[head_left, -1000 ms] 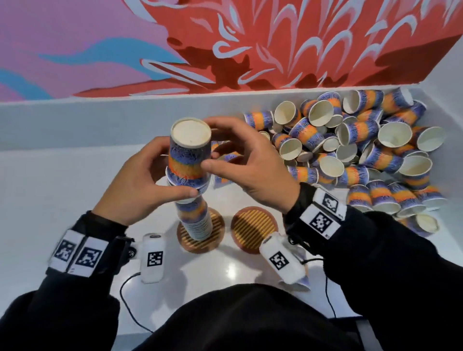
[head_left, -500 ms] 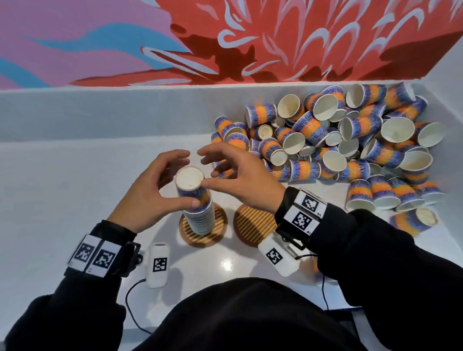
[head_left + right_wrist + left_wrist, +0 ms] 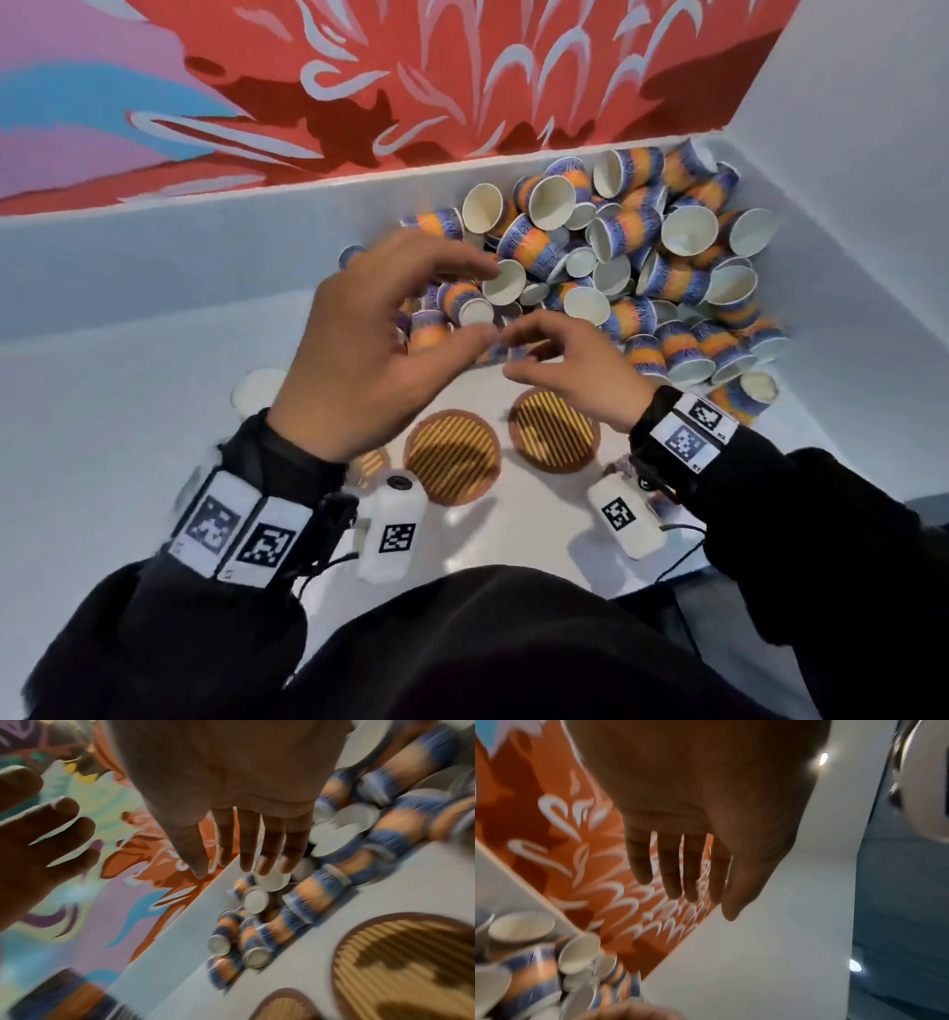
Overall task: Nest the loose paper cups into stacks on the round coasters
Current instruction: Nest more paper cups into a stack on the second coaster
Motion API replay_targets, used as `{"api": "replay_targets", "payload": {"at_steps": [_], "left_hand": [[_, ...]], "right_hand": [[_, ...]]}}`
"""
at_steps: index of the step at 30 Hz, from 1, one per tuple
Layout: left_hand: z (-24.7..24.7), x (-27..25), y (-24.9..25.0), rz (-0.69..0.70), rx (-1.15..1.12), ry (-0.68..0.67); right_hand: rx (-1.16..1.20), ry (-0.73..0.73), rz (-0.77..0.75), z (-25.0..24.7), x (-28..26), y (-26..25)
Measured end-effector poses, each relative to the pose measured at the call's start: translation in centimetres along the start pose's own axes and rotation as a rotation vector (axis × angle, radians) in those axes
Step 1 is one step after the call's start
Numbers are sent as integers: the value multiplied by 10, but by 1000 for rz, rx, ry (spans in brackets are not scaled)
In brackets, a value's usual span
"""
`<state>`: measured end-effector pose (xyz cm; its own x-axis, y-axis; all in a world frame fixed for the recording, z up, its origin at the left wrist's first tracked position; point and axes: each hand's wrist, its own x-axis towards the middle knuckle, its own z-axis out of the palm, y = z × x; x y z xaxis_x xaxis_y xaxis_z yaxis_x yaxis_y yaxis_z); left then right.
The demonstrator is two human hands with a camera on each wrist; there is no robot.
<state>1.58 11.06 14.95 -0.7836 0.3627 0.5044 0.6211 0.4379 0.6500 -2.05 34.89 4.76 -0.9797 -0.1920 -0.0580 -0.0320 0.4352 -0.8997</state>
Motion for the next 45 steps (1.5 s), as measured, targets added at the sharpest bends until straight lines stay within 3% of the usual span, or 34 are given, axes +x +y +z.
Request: {"api": "replay_targets", "payload": {"at_steps": [10, 12, 15, 18, 21, 24, 28, 30, 34, 36, 39, 41, 45], "left_hand": [[202, 25, -36, -27, 115, -736], [235, 25, -43, -11, 184, -854], [280, 16, -50, 25, 283, -1019], [314, 0, -54, 84, 346, -1124], [325, -7, -57, 79, 380, -1089], [311, 1, -66, -12, 370, -1000], [270, 15, -85, -289, 294, -840], [249, 16, -94, -414, 201, -749], [221, 8, -100, -530, 7, -500], [214, 1, -98, -567, -44, -423], [209, -8, -100, -596, -91, -340], [208, -11, -102, -609, 7, -328], [215, -8, -98, -581, 61, -361]], "right_hand": [[-148, 393, 476, -110, -84, 134], [-196, 323, 620, -117, -94, 150], [-170, 71, 841, -110, -102, 162], [-160, -1, 809, -100, -102, 171], [-95, 8, 723, -99, -93, 177], [-76, 76, 631, -105, -75, 178], [-472, 299, 336, -118, -39, 179], [-639, 256, 220, -120, -23, 178], [-882, 134, 161, -119, -4, 178], [-839, 146, 156, -123, -2, 173], [-685, 277, 143, -138, -5, 161], [-482, 345, 117, -149, -7, 149], [-126, 338, 62, -163, -15, 110]]}}
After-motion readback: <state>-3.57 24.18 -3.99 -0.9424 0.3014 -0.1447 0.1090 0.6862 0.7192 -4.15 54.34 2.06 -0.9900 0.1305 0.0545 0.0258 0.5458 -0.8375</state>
